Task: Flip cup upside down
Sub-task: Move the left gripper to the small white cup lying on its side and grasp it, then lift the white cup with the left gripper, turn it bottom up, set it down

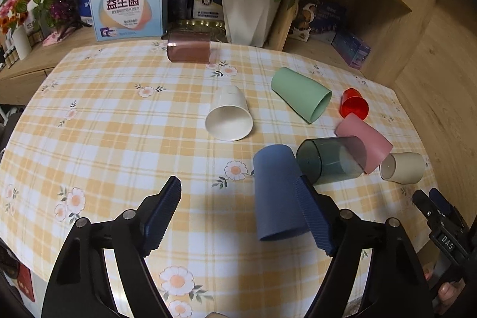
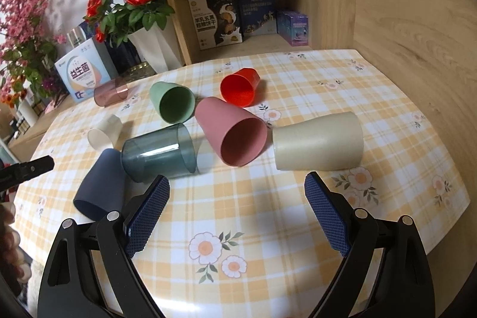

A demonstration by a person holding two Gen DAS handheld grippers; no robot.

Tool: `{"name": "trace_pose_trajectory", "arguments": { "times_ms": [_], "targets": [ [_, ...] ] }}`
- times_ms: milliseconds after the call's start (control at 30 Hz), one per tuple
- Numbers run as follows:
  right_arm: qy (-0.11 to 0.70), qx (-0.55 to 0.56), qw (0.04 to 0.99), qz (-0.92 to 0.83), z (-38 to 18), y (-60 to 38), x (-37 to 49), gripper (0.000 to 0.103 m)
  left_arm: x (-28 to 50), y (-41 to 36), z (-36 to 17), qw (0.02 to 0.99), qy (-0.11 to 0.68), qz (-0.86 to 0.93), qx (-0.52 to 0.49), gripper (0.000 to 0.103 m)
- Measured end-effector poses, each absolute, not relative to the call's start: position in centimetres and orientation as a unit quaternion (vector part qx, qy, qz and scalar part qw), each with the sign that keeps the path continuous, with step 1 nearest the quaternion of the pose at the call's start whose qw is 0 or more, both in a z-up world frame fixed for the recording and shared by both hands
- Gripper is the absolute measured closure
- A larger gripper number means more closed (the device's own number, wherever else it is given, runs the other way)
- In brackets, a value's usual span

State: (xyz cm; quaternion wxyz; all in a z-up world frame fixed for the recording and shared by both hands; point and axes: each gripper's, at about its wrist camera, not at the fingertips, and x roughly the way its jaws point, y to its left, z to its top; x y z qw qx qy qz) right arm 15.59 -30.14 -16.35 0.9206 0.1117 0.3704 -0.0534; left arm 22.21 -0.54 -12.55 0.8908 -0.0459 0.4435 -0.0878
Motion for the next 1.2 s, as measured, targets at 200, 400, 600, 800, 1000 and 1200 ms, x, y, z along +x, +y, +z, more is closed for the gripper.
{"name": "trace_pose_trajectory", "arguments": {
  "times_ms": [200, 400, 600, 800, 1000, 1200],
  "targets": [
    [0.380, 0.117, 0.916, -0.057, -17.2, -30.6, 16.9, 0.014, 29.5, 0.4, -12.3, 0.874, 0.470, -0.099, -0.072, 0.026],
    [0.391, 0.117, 0.911, -0.061, -17.9, -30.9, 17.6, 0.014, 37.2, 0.5, -14.9, 0.829, 0.534, -0.101, -0.133, 0.026],
    [0.398, 0.124, 0.906, -0.069, -18.5, -31.6, 17.7, 0.014, 40.6, -0.2, -18.2, 0.801, 0.576, -0.085, -0.140, 0.026],
    [0.407, 0.126, 0.902, -0.068, -19.1, -31.6, 18.0, 0.014, 41.2, -0.7, -20.5, 0.786, 0.598, -0.075, -0.137, 0.037],
    [0.406, 0.126, 0.903, -0.064, -18.8, -31.4, 17.9, 0.014, 40.2, -0.7, -20.5, 0.790, 0.594, -0.085, -0.126, 0.047],
    [0.403, 0.131, 0.904, -0.063, -18.3, -31.4, 17.5, 0.014, 38.3, 0.7, -17.9, 0.808, 0.567, -0.096, -0.128, 0.047]
  ]
}}
